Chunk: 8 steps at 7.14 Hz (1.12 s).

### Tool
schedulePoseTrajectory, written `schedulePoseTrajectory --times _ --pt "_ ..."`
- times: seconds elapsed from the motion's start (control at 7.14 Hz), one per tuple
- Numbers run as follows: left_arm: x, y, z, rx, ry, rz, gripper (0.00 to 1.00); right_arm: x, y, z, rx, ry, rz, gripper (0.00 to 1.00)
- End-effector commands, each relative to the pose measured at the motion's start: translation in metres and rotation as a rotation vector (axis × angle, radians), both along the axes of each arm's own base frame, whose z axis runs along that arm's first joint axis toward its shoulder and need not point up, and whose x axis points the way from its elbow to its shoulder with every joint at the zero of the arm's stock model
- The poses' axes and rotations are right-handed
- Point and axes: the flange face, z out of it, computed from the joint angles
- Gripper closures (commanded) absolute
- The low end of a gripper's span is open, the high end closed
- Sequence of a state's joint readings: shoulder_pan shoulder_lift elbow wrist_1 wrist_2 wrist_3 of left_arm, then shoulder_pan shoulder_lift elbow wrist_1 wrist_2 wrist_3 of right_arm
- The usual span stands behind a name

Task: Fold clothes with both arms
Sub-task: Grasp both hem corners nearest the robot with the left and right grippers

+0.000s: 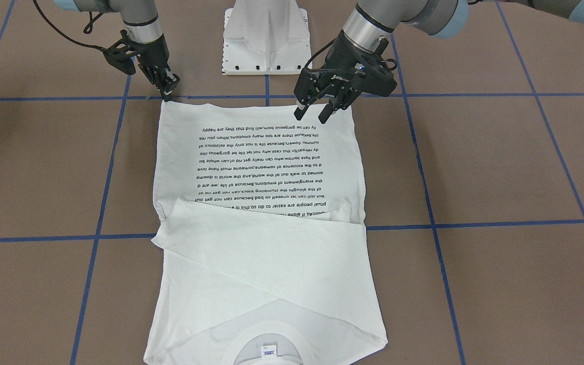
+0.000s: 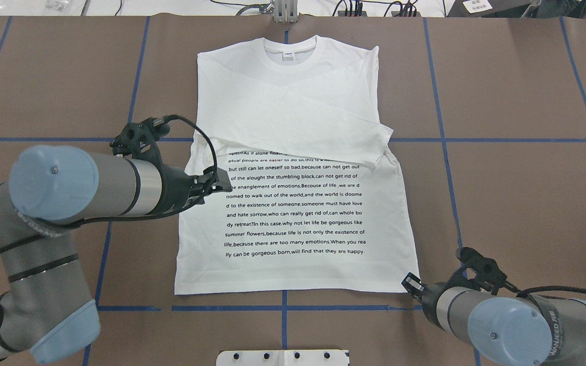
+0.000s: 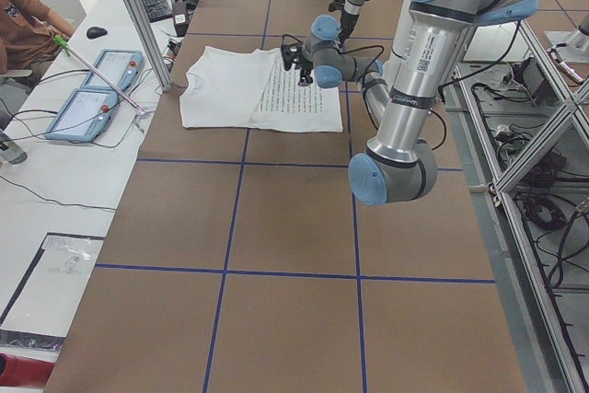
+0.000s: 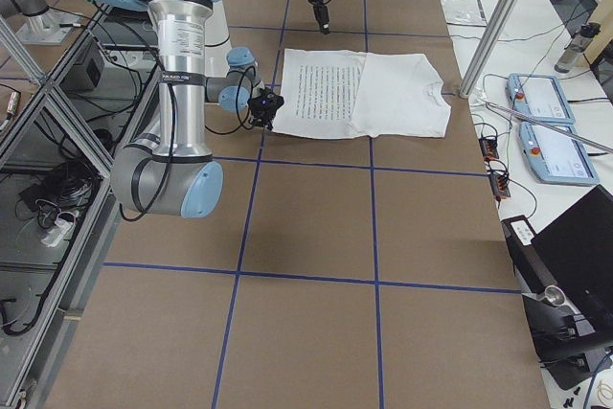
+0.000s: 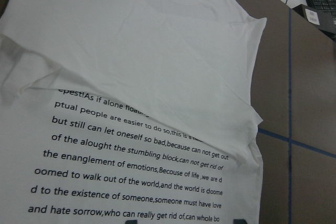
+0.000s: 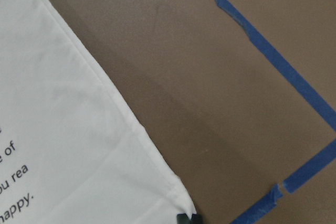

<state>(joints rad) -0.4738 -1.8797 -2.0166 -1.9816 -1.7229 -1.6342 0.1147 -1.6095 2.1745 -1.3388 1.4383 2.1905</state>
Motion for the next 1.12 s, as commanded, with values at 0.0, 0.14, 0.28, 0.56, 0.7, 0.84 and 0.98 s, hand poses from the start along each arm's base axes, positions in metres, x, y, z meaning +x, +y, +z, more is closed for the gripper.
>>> schedulePoseTrajectory --times 0.0,0.14,0.28,0.56,0.7,0.84,0.98 --pt "0.013 0.043 0.063 -0.046 -0.166 0.029 0.33 0.013 0.002 -0.001 0.000 -0.001 -0.002 1.00" --pt "0.020 0.050 0.074 -0.075 -0.238 0.045 0.33 0.013 0.002 0.000 0.000 0.001 -0.002 1.00" --pt "0.036 0.071 0.080 -0.135 -0.247 0.057 0.33 0.013 0.003 0.000 -0.001 0.002 -0.003 1.00" --pt "0.057 0.098 0.088 -0.181 -0.268 0.087 0.36 0.013 0.003 0.000 0.001 0.001 -0.004 1.00" --pt "0.059 0.104 0.087 -0.202 -0.262 0.085 0.39 0.013 0.003 -0.001 0.001 -0.001 -0.004 1.00" --pt "0.061 0.107 0.087 -0.206 -0.262 0.088 0.41 0.012 0.004 -0.001 0.001 -0.002 -0.005 1.00" --pt "0.065 0.114 0.088 -0.209 -0.265 0.101 0.45 0.012 0.004 -0.001 0.001 -0.002 -0.005 1.00"
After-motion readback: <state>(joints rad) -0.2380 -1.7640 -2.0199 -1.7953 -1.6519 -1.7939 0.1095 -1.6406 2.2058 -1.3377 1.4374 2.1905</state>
